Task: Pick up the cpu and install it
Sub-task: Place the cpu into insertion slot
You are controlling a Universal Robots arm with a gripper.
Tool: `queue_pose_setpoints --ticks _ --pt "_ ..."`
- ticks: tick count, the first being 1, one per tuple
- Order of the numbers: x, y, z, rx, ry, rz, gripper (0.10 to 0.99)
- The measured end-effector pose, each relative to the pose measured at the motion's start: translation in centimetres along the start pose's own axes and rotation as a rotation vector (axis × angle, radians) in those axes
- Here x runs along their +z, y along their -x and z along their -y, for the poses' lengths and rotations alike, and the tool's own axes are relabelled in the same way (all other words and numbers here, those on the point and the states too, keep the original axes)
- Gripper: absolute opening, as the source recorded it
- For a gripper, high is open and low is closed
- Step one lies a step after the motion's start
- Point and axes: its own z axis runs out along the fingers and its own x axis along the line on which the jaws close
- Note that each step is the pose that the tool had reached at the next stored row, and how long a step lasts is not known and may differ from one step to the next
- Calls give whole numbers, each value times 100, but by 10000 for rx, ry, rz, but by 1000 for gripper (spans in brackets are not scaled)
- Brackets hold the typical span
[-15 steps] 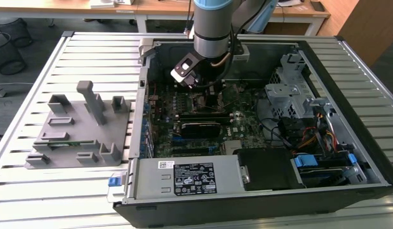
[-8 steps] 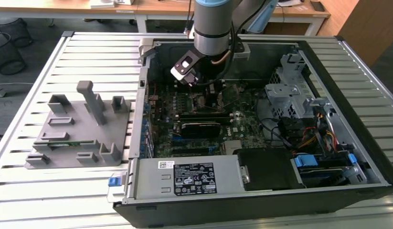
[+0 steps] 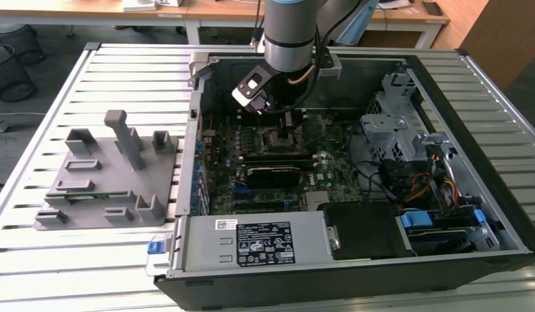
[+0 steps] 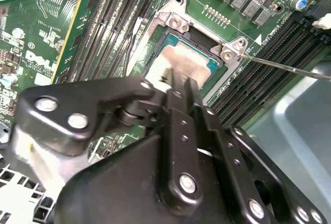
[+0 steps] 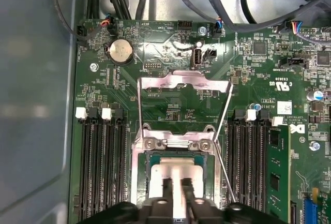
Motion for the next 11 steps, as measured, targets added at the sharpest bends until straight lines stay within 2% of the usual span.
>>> queue_pose_setpoints --ticks 2,11 --pt "-10 0 0 0 0 0 114" --pt "-52 0 -2 0 1 0 106"
